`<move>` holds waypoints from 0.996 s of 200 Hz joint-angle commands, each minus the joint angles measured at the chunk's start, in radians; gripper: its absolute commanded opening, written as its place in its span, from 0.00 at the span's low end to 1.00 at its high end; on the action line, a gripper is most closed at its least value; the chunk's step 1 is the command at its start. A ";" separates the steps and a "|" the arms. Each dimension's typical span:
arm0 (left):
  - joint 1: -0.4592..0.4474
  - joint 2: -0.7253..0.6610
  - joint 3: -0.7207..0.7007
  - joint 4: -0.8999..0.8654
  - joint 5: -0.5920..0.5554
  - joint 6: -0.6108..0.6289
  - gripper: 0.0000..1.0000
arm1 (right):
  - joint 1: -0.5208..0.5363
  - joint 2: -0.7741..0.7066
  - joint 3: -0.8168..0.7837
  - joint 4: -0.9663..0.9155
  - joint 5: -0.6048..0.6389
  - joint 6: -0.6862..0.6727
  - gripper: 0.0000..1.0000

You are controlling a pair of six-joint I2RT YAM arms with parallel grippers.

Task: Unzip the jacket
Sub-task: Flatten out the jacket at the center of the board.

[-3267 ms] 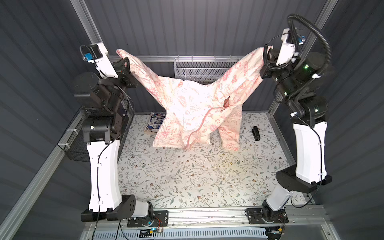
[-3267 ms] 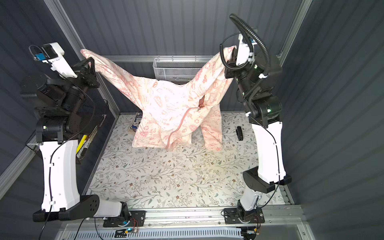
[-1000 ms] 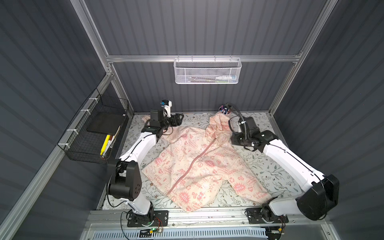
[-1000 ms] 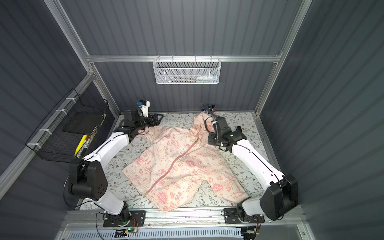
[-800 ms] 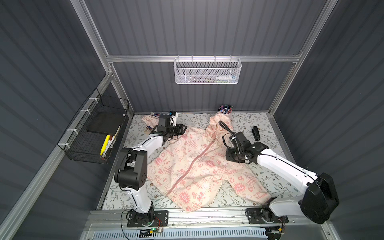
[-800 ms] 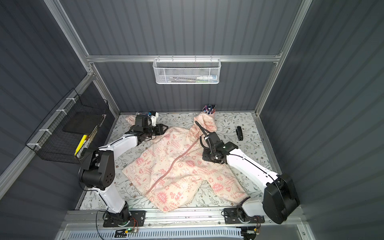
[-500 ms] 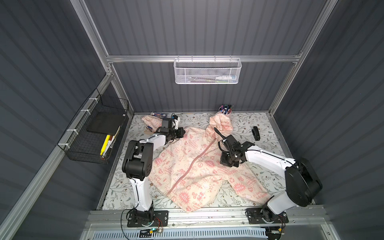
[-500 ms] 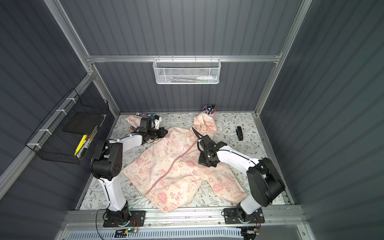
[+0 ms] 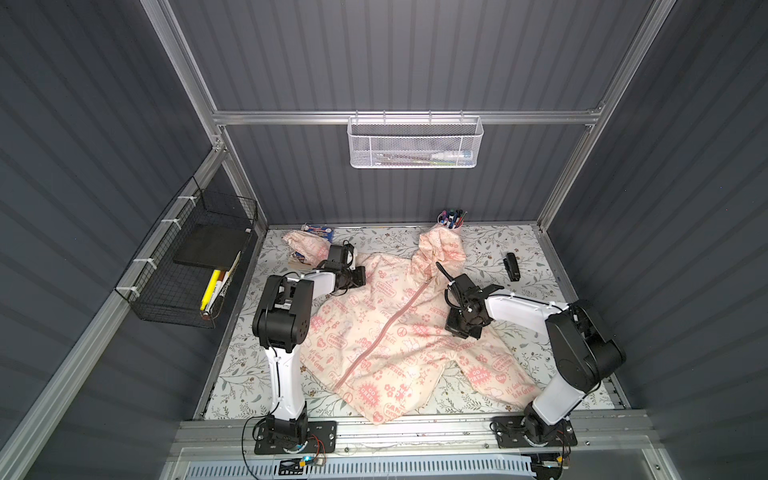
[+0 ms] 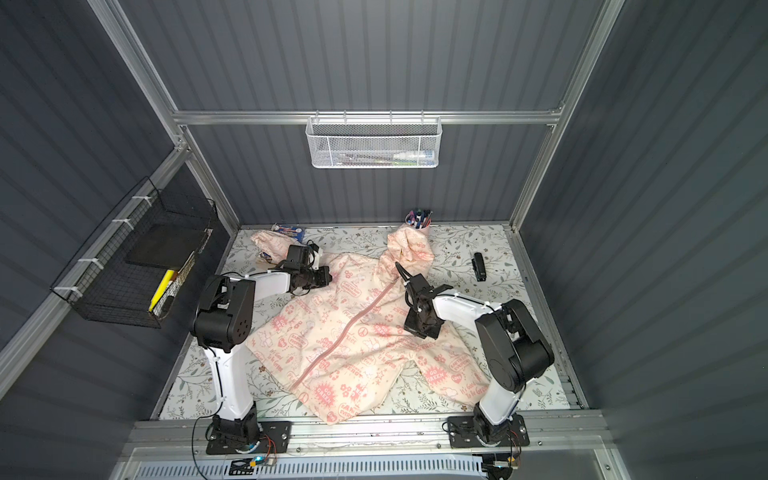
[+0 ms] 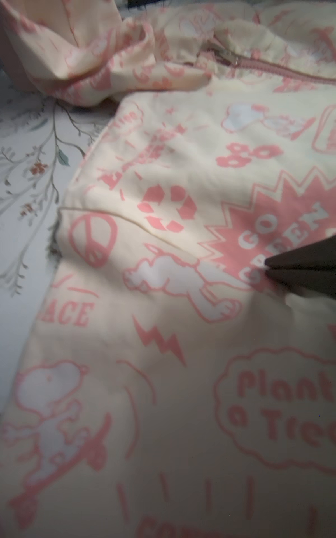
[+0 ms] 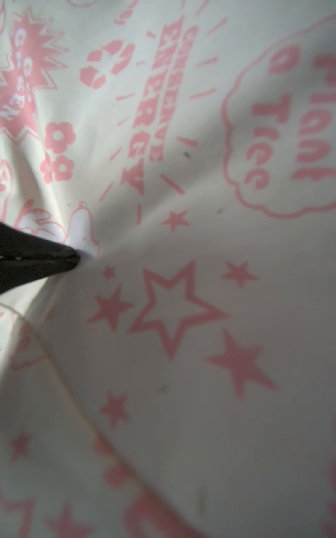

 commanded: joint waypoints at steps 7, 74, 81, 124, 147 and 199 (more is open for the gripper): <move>0.002 -0.066 -0.106 -0.059 -0.083 -0.047 0.00 | -0.034 0.043 -0.022 0.003 0.029 -0.012 0.00; 0.000 -0.244 -0.358 -0.056 -0.135 -0.140 0.00 | -0.177 0.133 0.062 -0.011 0.024 -0.108 0.00; 0.001 -0.264 -0.388 -0.051 -0.141 -0.154 0.00 | -0.190 0.141 0.076 -0.019 0.026 -0.123 0.00; -0.007 -0.416 -0.578 0.006 -0.044 -0.234 0.00 | -0.254 0.214 0.179 -0.035 -0.010 -0.181 0.00; -0.043 -0.457 -0.620 0.016 -0.011 -0.253 0.00 | -0.272 0.246 0.251 -0.065 0.002 -0.198 0.00; -0.163 -0.394 -0.559 0.066 0.016 -0.285 0.00 | -0.348 0.313 0.379 -0.083 -0.065 -0.267 0.00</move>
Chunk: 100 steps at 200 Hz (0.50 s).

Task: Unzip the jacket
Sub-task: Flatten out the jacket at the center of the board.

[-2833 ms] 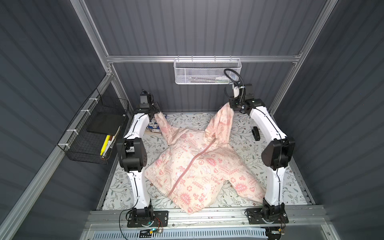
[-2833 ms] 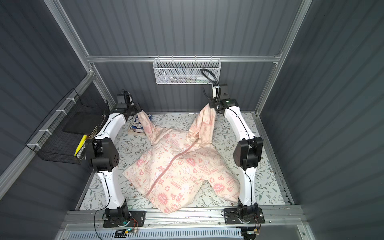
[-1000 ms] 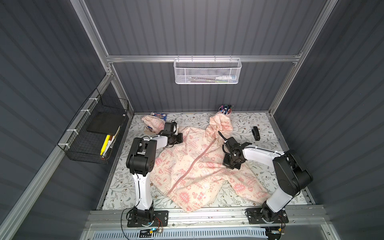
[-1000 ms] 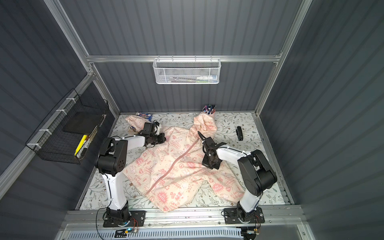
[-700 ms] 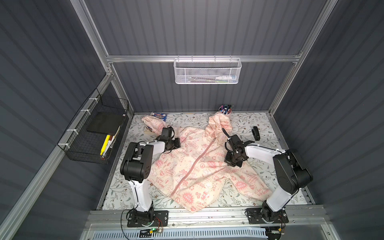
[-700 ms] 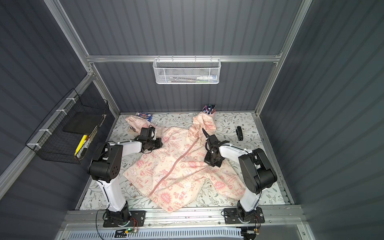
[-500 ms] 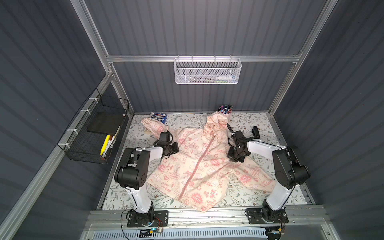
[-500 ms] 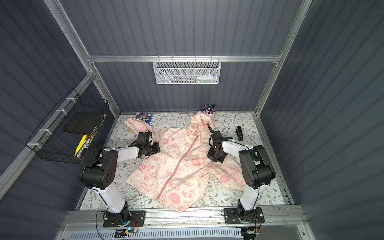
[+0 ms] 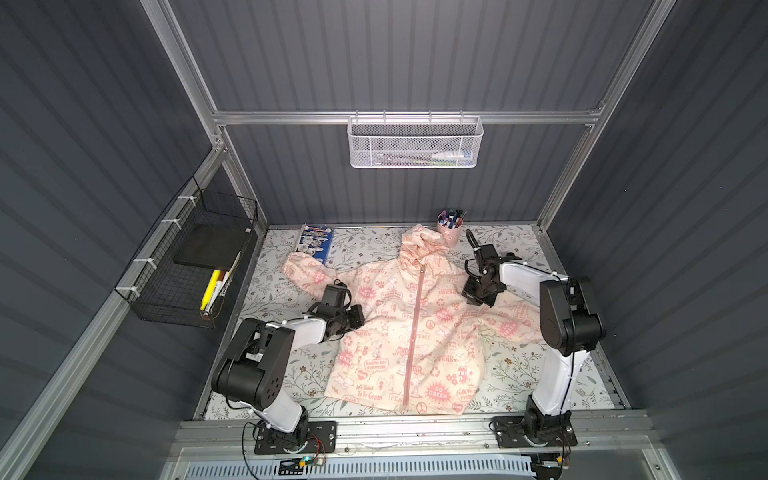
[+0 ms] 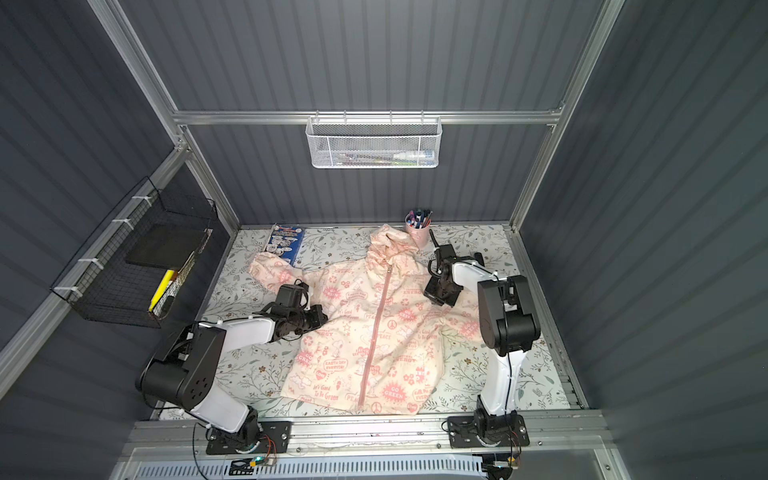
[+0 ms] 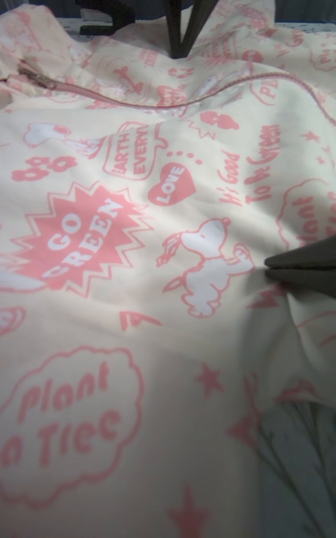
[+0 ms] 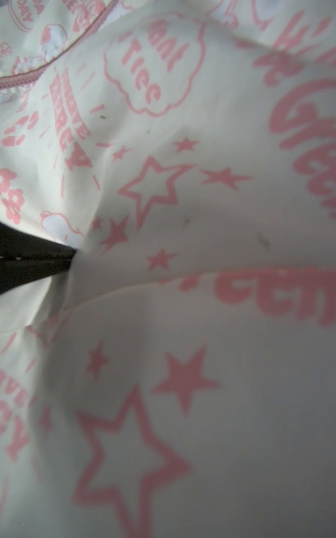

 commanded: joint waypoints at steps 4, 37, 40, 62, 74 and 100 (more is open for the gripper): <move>-0.030 0.053 0.042 -0.054 0.026 -0.014 0.00 | -0.037 0.062 0.056 -0.030 -0.028 -0.076 0.00; -0.002 0.086 0.217 -0.122 -0.013 -0.004 0.00 | -0.031 0.124 0.133 0.004 -0.157 -0.138 0.00; 0.002 0.089 0.230 -0.126 -0.017 -0.001 0.01 | -0.028 0.131 0.137 0.004 -0.158 -0.144 0.00; 0.026 0.115 0.328 -0.135 -0.033 0.026 0.10 | -0.003 0.184 0.200 -0.035 -0.212 -0.183 0.00; 0.039 0.148 0.365 -0.132 -0.032 0.043 0.11 | 0.016 0.204 0.223 -0.055 -0.203 -0.195 0.00; 0.077 0.224 0.421 -0.143 -0.046 0.077 0.09 | 0.055 0.204 0.210 -0.032 -0.218 -0.170 0.00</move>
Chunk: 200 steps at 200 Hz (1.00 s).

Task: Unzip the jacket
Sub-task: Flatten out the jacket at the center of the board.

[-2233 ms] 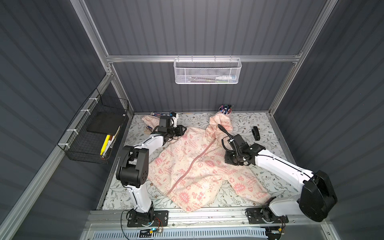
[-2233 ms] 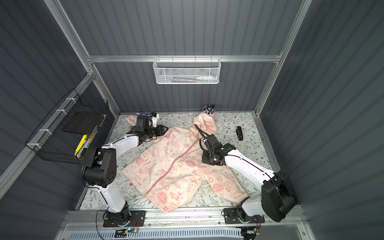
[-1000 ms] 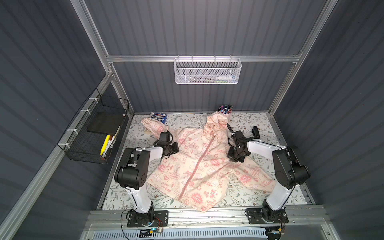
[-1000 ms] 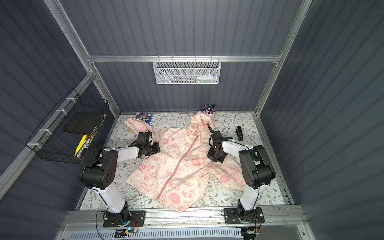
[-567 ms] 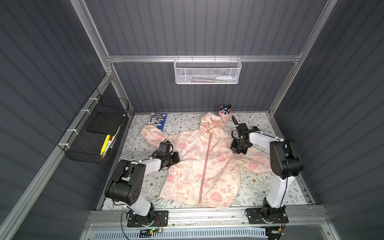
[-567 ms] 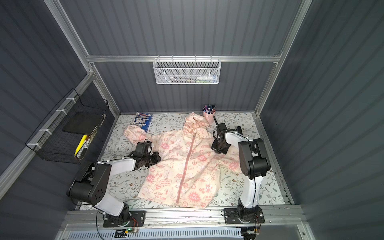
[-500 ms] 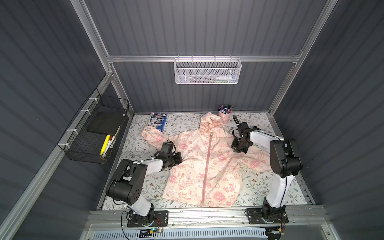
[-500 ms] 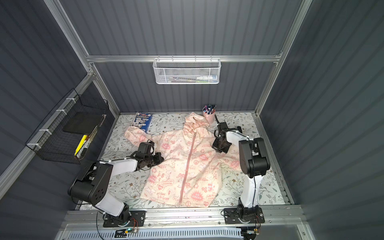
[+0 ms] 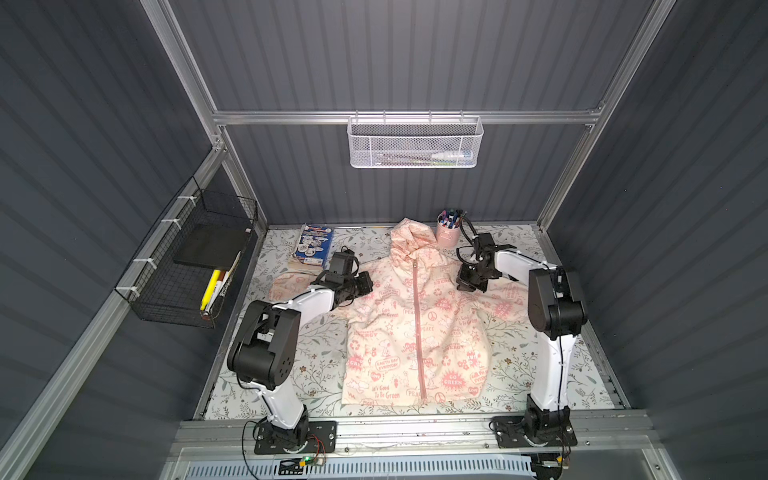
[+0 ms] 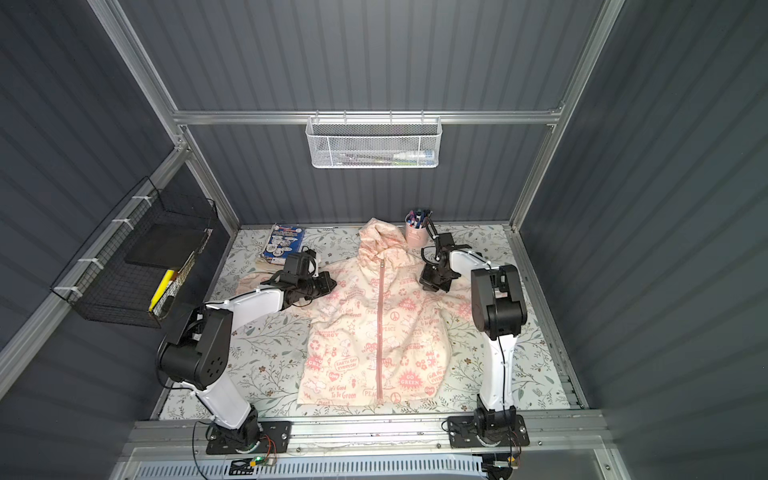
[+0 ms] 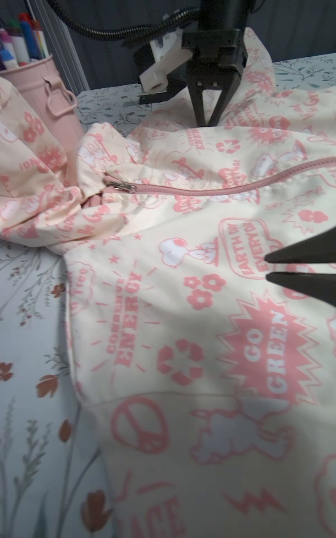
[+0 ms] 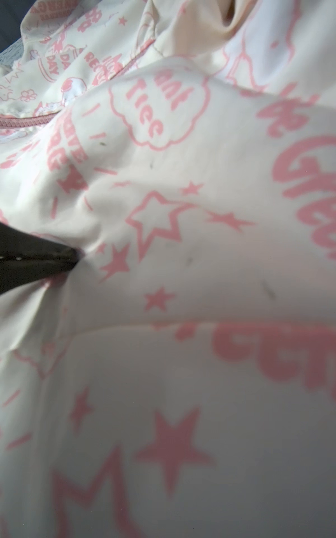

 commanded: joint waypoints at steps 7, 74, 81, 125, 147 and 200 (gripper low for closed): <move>0.047 0.081 0.031 -0.050 -0.033 0.057 0.09 | 0.067 0.026 -0.022 -0.020 -0.040 -0.014 0.00; 0.090 0.073 -0.032 -0.056 -0.070 0.075 0.10 | 0.098 -0.096 -0.188 0.011 0.238 0.092 0.00; 0.092 0.074 -0.036 -0.051 -0.070 0.074 0.11 | 0.083 -0.113 -0.210 0.013 0.260 0.100 0.00; 0.095 0.123 -0.016 -0.049 -0.069 0.071 0.11 | 0.028 -0.133 -0.234 0.044 0.179 0.070 0.00; 0.108 0.142 -0.005 -0.077 -0.098 0.051 0.10 | 0.036 -0.145 -0.220 0.085 0.071 0.022 0.04; 0.136 0.093 0.024 -0.066 -0.050 0.067 0.13 | 0.033 -0.394 -0.270 0.042 0.294 0.007 0.45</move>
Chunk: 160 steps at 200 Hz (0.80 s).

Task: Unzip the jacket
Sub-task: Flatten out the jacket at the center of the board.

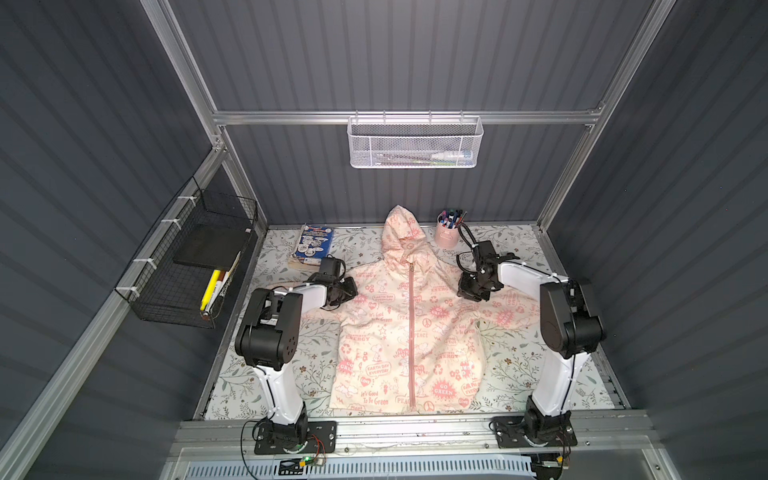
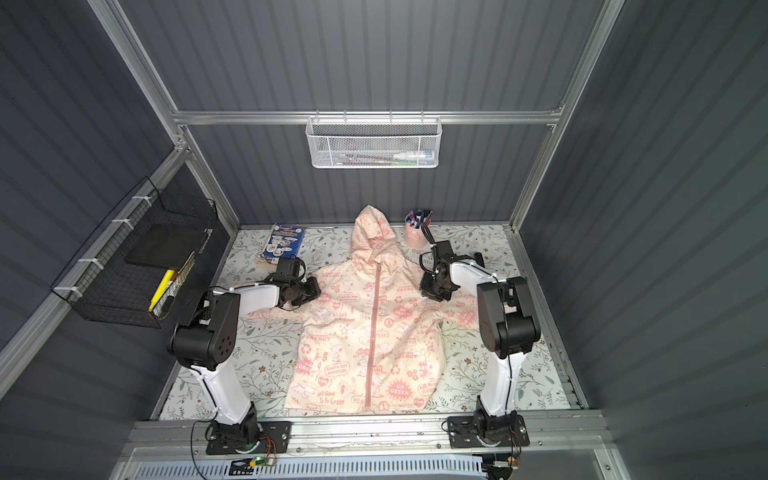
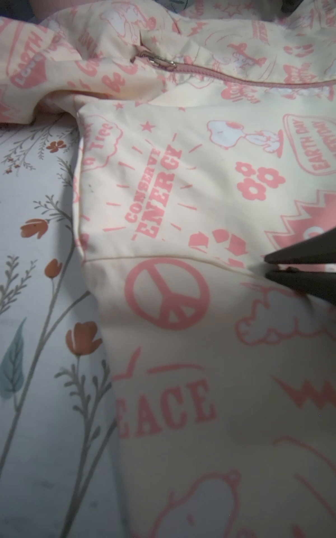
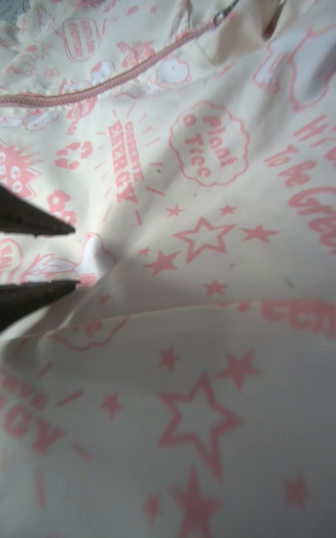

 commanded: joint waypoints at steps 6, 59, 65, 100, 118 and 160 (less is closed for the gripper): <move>0.016 -0.029 0.047 -0.027 -0.001 0.065 0.14 | -0.013 -0.175 -0.044 -0.055 0.208 0.027 0.47; -0.155 0.004 0.277 -0.025 0.032 0.192 0.36 | -0.202 -0.404 -0.206 -0.160 0.367 0.228 0.66; -0.174 0.017 0.292 -0.013 0.047 0.194 0.39 | -0.226 -0.423 -0.221 -0.171 0.370 0.243 0.70; -0.280 0.088 0.380 0.048 0.113 0.191 0.52 | -0.333 -0.512 -0.288 -0.212 0.377 0.298 0.91; -0.320 0.106 0.388 0.080 0.120 0.193 0.56 | -0.372 -0.527 -0.327 -0.169 0.316 0.279 0.94; -0.372 0.150 0.386 0.112 0.148 0.193 0.65 | -0.446 -0.448 -0.343 -0.053 0.105 0.246 0.89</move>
